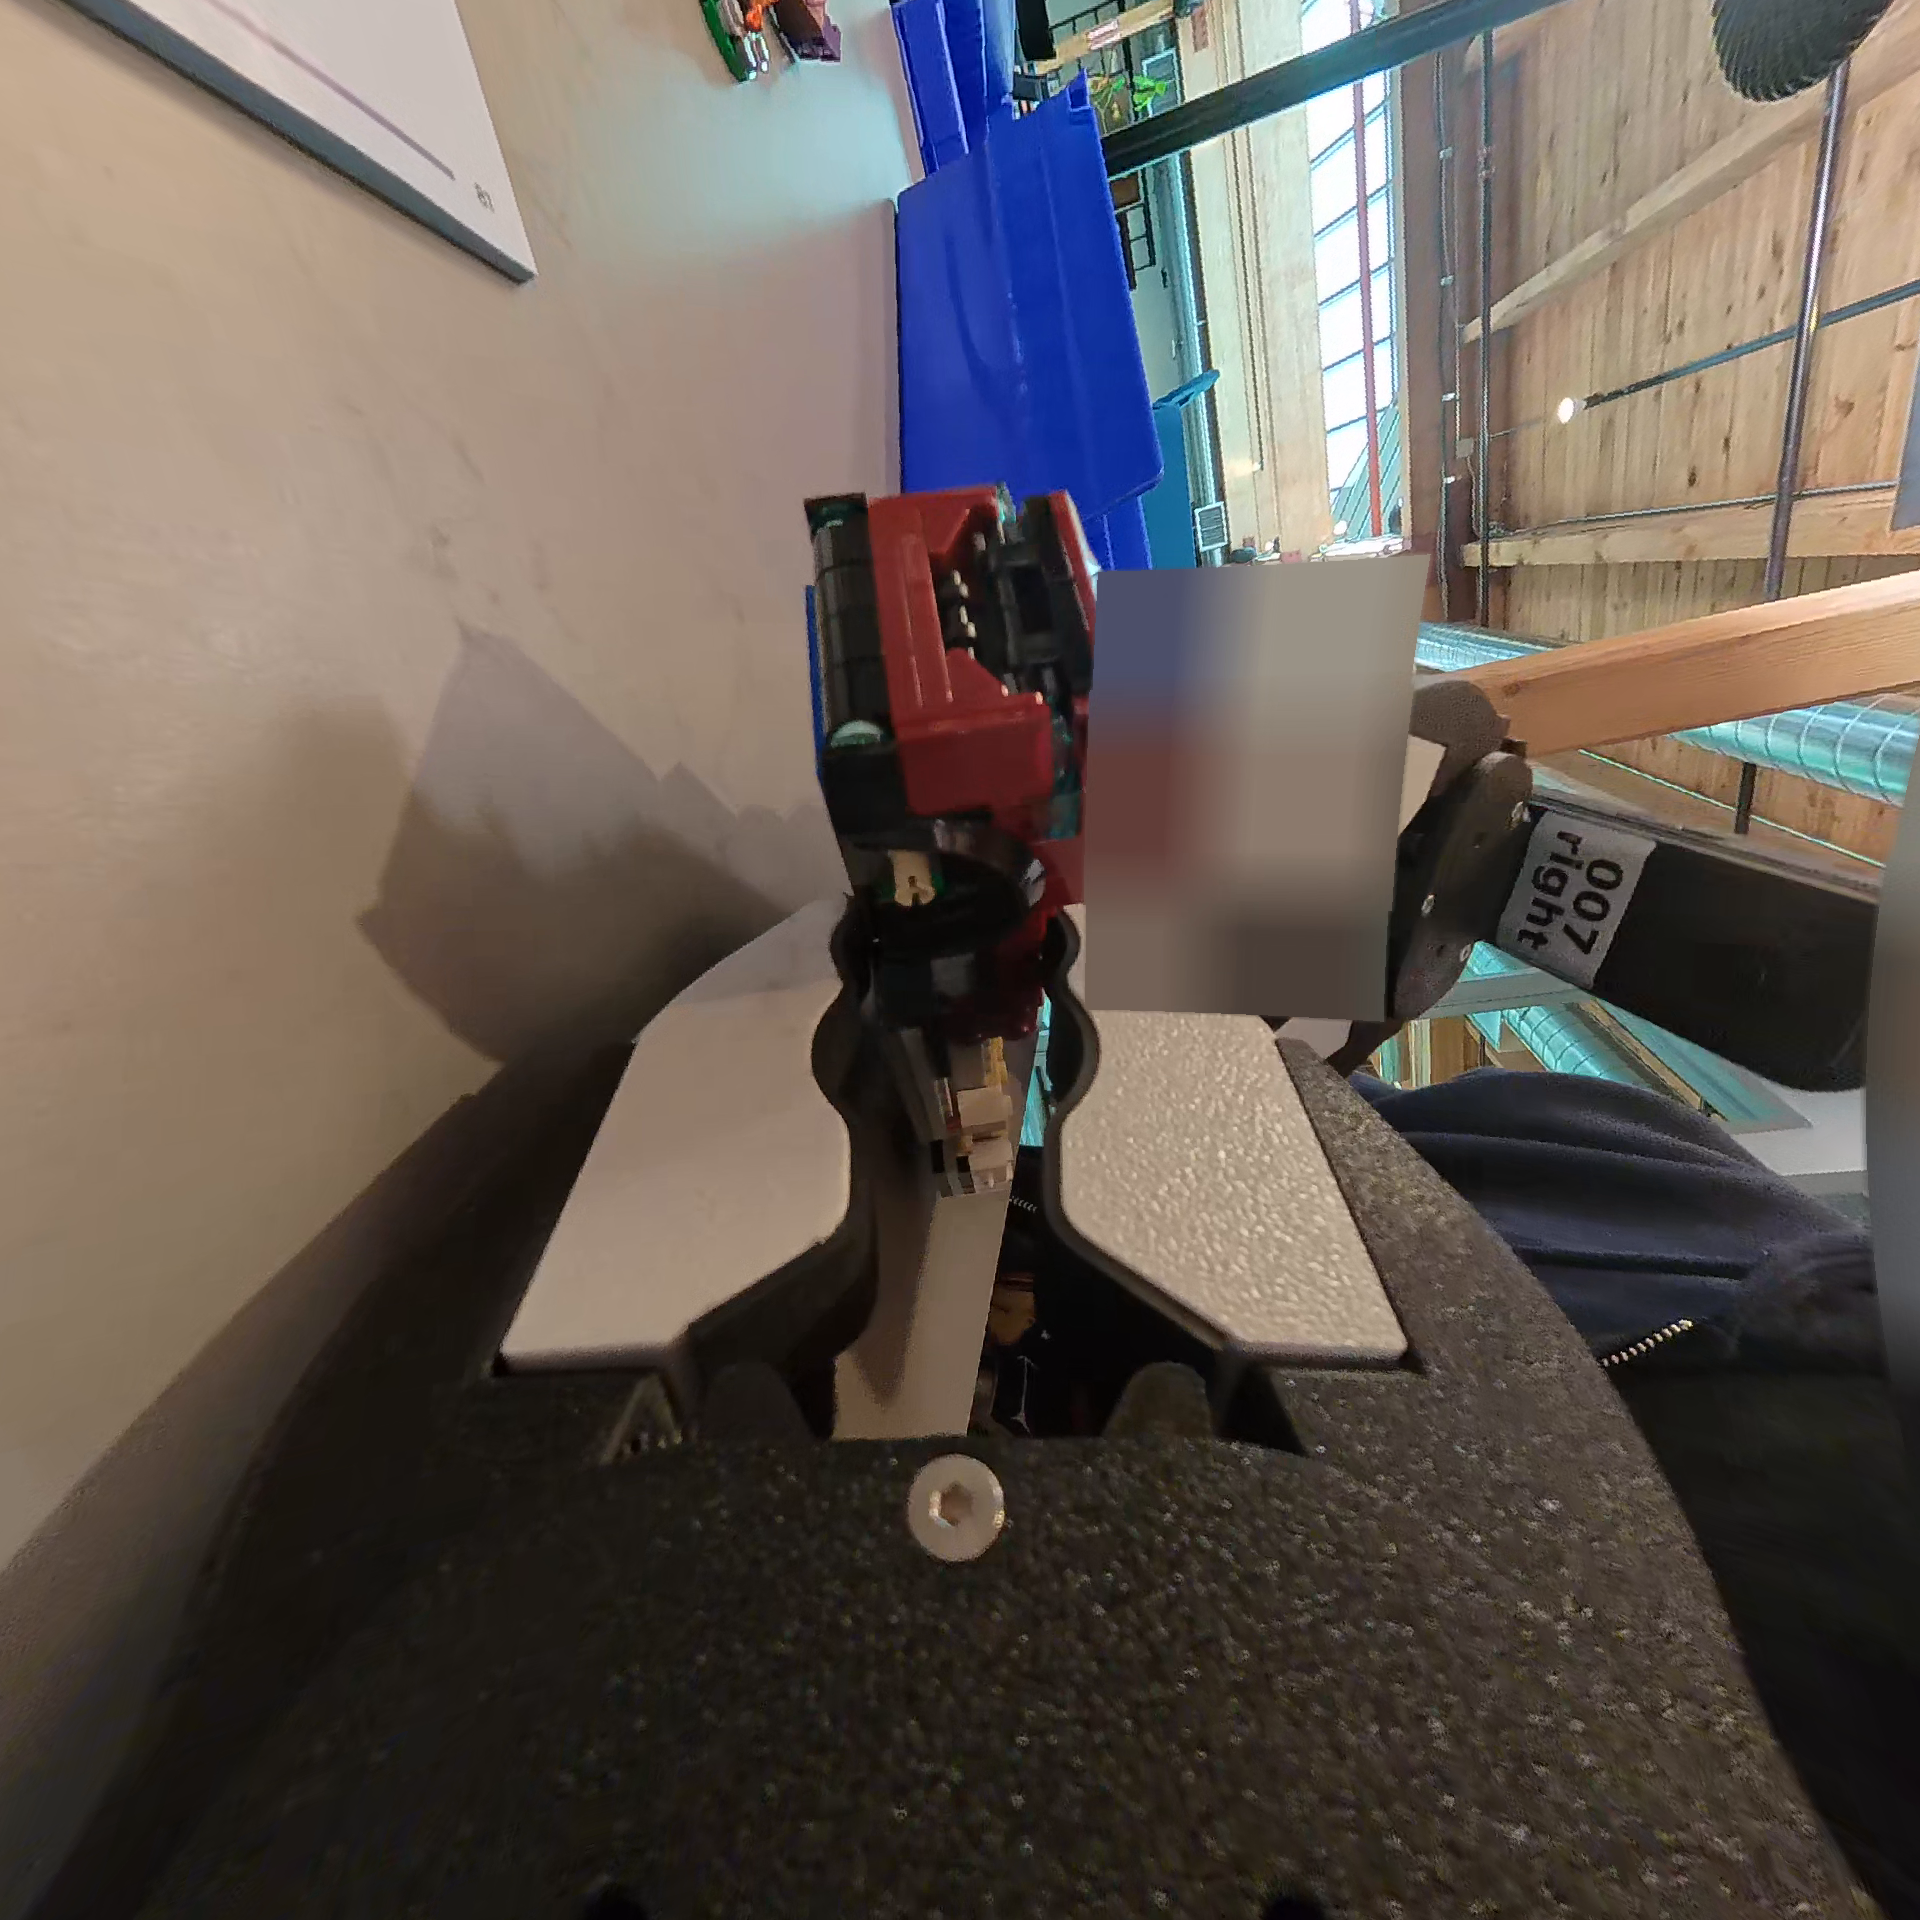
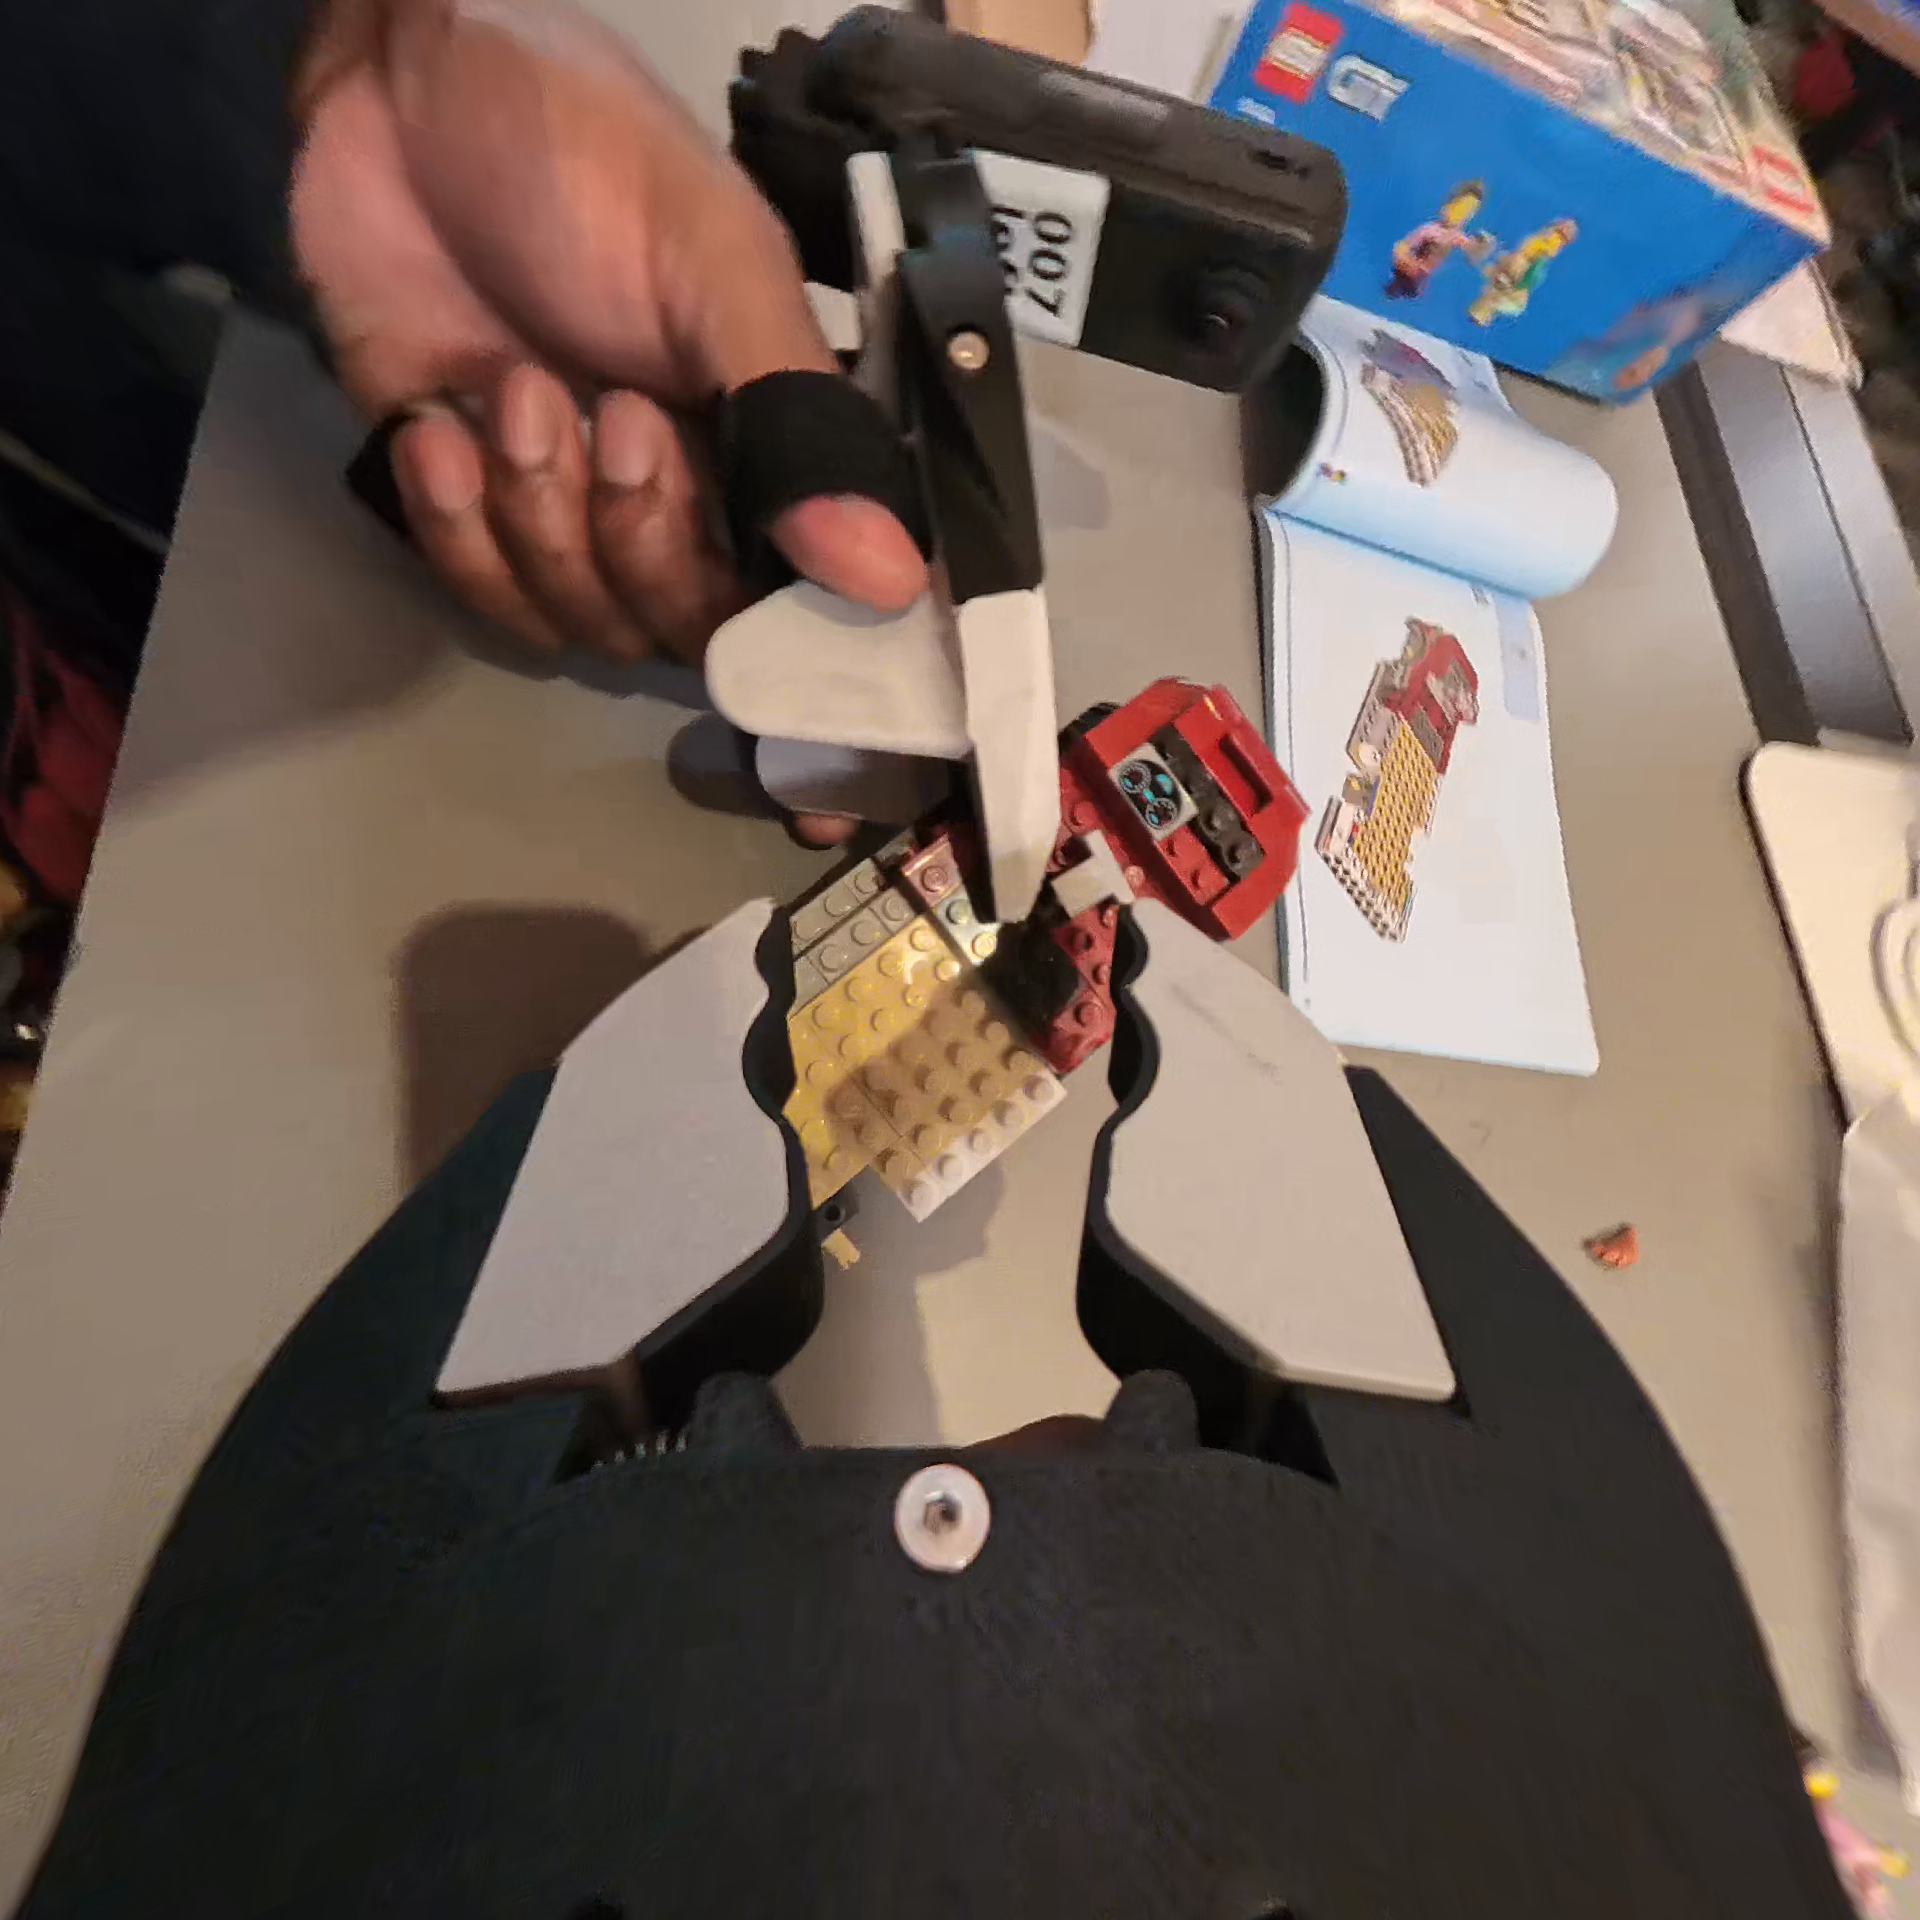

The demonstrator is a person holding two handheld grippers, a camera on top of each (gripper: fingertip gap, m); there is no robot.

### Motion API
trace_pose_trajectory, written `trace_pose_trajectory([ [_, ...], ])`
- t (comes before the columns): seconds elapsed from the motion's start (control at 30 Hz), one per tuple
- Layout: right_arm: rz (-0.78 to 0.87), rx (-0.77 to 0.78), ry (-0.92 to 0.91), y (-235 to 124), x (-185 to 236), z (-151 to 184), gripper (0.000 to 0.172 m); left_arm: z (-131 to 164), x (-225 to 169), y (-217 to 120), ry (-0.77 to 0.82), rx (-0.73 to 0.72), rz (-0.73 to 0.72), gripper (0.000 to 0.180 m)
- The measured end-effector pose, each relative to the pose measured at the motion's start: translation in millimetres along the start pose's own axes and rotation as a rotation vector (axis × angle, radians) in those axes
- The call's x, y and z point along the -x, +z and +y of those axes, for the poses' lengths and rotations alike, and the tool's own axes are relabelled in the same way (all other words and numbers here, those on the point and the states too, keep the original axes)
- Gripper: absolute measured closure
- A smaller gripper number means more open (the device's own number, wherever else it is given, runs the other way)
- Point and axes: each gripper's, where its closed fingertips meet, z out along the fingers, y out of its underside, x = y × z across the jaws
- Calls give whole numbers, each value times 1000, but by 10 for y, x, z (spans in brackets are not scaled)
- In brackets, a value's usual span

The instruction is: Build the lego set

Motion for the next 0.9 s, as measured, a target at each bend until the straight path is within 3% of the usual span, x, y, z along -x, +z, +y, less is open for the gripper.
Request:
trace_pose_trajectory([
  [0.37, -99, 47, -161, 62, 3, 49, 116, 8, -20, -10, -18, 9, 30, 148],
  [0.9, -133, 31, -216, 79, -76, -21, 117, -35, -61, -51, -110, -14, 118, 149],
])
